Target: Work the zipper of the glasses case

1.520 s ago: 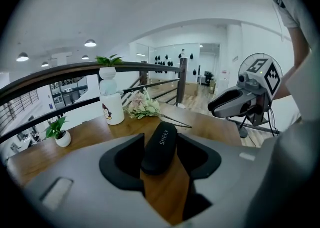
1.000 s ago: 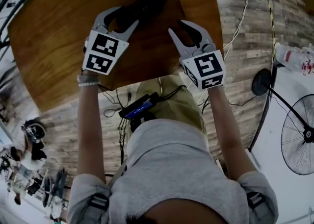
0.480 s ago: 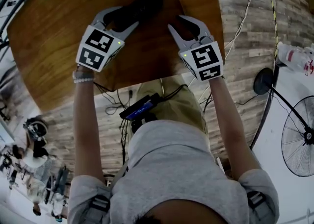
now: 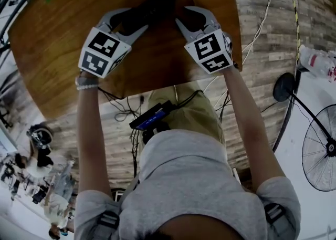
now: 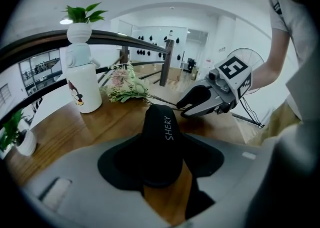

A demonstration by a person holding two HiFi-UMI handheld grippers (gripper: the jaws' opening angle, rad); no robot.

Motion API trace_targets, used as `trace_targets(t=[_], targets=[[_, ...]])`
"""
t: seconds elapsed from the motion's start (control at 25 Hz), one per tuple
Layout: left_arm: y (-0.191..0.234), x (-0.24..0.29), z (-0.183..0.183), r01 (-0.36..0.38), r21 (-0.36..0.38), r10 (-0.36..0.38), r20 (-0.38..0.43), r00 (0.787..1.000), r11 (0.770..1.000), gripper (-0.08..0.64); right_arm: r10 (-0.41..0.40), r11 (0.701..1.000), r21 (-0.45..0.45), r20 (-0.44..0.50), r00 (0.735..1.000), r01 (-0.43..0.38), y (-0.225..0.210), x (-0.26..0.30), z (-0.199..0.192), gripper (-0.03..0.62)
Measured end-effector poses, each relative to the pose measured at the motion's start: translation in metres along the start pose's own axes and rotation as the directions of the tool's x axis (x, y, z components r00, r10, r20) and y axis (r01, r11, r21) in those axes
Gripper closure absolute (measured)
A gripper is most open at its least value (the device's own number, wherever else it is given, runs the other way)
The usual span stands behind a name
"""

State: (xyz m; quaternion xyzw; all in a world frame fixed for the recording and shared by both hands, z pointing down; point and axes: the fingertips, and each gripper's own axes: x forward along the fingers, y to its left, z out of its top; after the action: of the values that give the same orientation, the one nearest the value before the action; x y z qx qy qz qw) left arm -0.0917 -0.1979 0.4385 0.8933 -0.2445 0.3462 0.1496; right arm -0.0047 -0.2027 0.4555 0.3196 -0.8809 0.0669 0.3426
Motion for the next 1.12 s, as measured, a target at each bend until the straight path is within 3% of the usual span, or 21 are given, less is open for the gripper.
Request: trace_targets(t=[0.52,0.84,1.12], targets=[[0.0,-0.002,-0.004,0.018,0.001,-0.018,-0.012,1.0,1.0,0.307,0.075,0.994,-0.072,-0.058,0.996,-0.079,0.0,0.029,-0.002,0.479],[0.002,-0.002,-0.003,0.013,0.001,-0.012,-0.013,1.0,1.0,0.307,0.108,0.987,-0.115,-0.064,0.992,-0.115,0.006,0.032,0.0,0.581],[0.002,-0.003,-0.005,0.005,-0.006,-0.006,-0.014,1.0,1.0,0.304,0.118,0.987,-0.101,-0.059,0.991,-0.124,0.008,0.031,0.0,0.588]])
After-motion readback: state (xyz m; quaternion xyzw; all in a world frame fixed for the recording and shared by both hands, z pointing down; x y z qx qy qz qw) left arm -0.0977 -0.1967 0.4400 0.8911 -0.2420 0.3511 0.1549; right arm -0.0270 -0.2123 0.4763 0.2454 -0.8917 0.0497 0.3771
